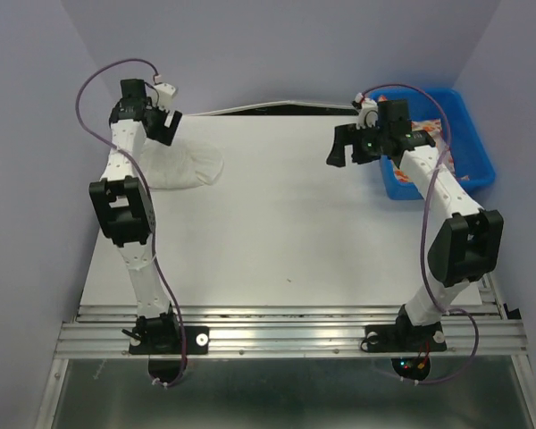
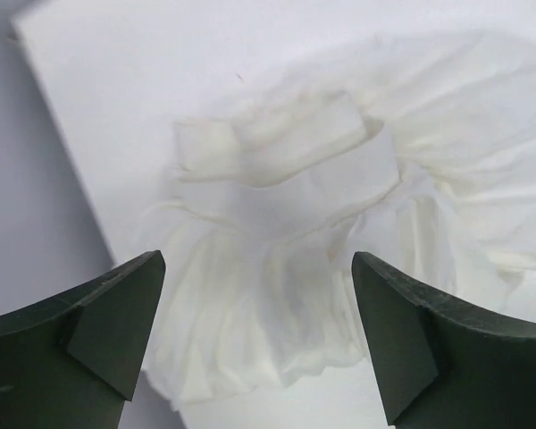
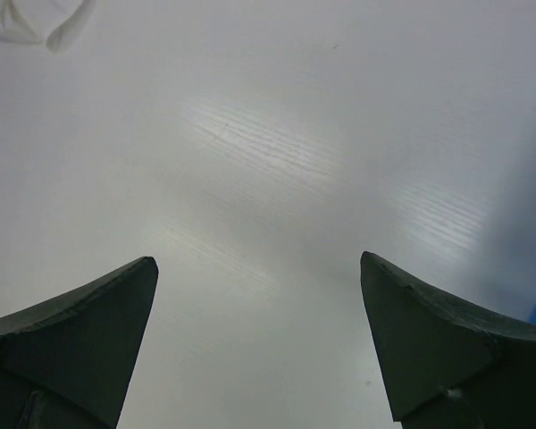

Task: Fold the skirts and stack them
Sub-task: Neatly place the folded skirt to the corner, then grab the skirt from the pile

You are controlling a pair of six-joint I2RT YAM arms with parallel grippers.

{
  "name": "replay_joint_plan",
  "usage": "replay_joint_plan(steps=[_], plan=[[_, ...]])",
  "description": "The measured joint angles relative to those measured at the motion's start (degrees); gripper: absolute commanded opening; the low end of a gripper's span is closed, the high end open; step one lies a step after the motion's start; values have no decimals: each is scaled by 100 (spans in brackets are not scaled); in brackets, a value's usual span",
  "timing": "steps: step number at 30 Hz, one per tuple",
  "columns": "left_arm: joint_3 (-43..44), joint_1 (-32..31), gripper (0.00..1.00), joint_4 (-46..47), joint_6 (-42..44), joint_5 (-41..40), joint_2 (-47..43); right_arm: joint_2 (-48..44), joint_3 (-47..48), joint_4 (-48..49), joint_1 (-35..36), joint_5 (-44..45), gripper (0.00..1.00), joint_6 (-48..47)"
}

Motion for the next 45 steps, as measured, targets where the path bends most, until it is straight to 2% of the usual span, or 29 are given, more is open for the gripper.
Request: replay_joint_plan(steps=[5,10,14,15,20,24,27,32,38,42,43,45], plan=[[-39,-46,98,459,-188,-9,-1547,-348,306,-105,-721,105,100,-160],[-262,-155,99,575,-538,328,-3136,-177,1276,-129,-1827,11,100,-164],[-1311,-240,99,459,-981,957,-4162,581,2277,-96,-2636,114,100,15],[-1893,-278,99,511,-1207,1106,-4446,914,2553,-109,-2776,227,100,35],[-3786,-365,99,566,-2020,1451,-4981,2271,3327,-83,-2798,706,100,111],[-4728,-374,99,551,-2518,1550,-5296,3254,3464,-24,-2741,986,100,205],[-5062,-374,99,579,-2712,1574,-5825,3703,3429,46,-2719,1093,100,332],[-5324,-374,99,702,-2776,1528,-6780,3864,3261,417,-2719,1349,100,485],[-5466,-374,99,754,-2747,1401,-6688,4201,3324,896,-2719,1545,95,573],[-5504,-374,99,730,-2747,1311,-6422,4426,3453,1117,-2717,1853,77,514],[-5504,-374,99,728,-2745,1298,-6382,4457,3458,1147,-2719,2020,65,468],[-5504,-374,99,726,-2739,1279,-6345,4498,3458,1204,-2719,2157,52,396]])
